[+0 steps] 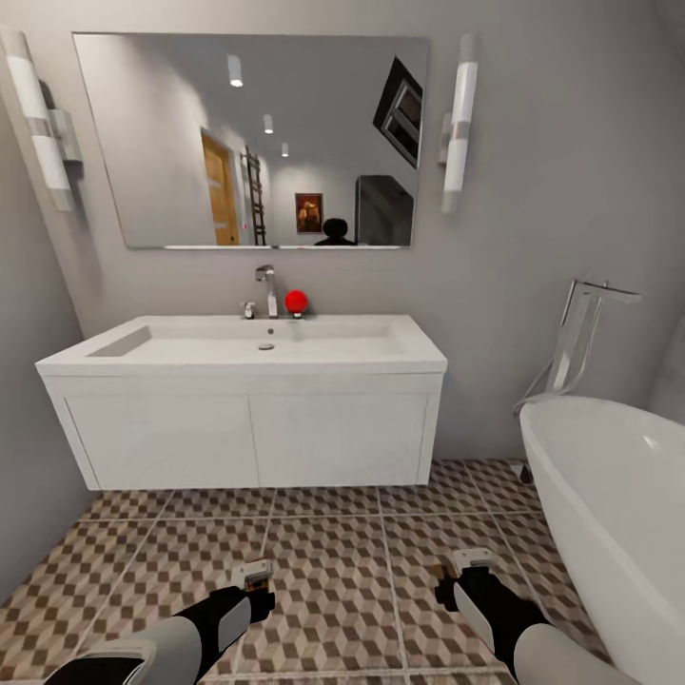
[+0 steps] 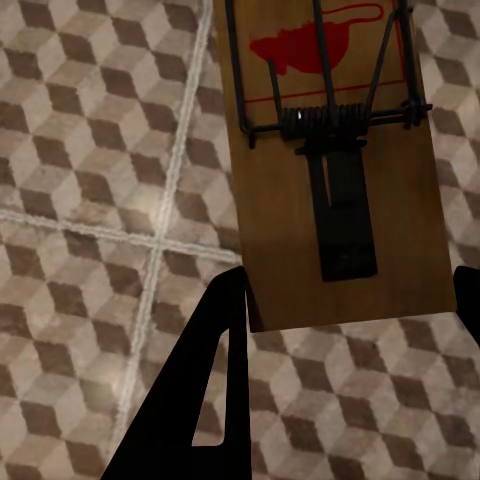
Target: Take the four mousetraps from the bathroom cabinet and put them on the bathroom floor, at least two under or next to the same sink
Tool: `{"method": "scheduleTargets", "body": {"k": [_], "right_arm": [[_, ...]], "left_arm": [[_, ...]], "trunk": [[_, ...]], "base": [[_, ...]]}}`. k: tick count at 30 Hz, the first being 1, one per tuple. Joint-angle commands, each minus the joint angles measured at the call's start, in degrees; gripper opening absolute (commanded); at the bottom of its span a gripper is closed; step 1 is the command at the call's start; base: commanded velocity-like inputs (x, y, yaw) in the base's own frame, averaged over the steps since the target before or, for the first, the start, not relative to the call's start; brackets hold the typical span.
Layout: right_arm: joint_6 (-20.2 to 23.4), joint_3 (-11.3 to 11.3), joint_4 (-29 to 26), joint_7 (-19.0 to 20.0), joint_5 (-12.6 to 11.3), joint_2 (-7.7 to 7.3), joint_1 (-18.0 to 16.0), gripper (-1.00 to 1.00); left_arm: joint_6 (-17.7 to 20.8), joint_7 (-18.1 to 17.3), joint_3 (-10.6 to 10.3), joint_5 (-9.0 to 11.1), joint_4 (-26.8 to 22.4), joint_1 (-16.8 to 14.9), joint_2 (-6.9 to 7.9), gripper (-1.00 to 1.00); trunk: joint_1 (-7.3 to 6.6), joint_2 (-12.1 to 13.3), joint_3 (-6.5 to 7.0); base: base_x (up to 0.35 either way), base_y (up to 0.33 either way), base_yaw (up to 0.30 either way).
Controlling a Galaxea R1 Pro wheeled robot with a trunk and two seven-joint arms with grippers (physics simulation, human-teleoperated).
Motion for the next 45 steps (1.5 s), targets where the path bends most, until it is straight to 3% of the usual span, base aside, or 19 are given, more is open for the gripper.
{"method": "scheduleTargets", "body": {"k": [1,45], "right_arm": [[0.26,0.48,-0.13,-0.45,-0.70,-0.06,-0.01,-1.00],[0.25,0.81,-0.13,-0.10,-0.61,0.08,0.00,-1.00]], "left_arm": [[0.19,0.31,0.08,0.22,-0.03,-0.04,-0.02,-1.00],[0.07,0.52,0.08,0.22,-0.01,-0.04,1.03,-1.00]], "trunk": [[0.22,-0.44,-0.24],[9.66,-17.69,-7.96]], "base": [[0.000,0.000,-0.012],[0.000,0.000,-0.001]]}}
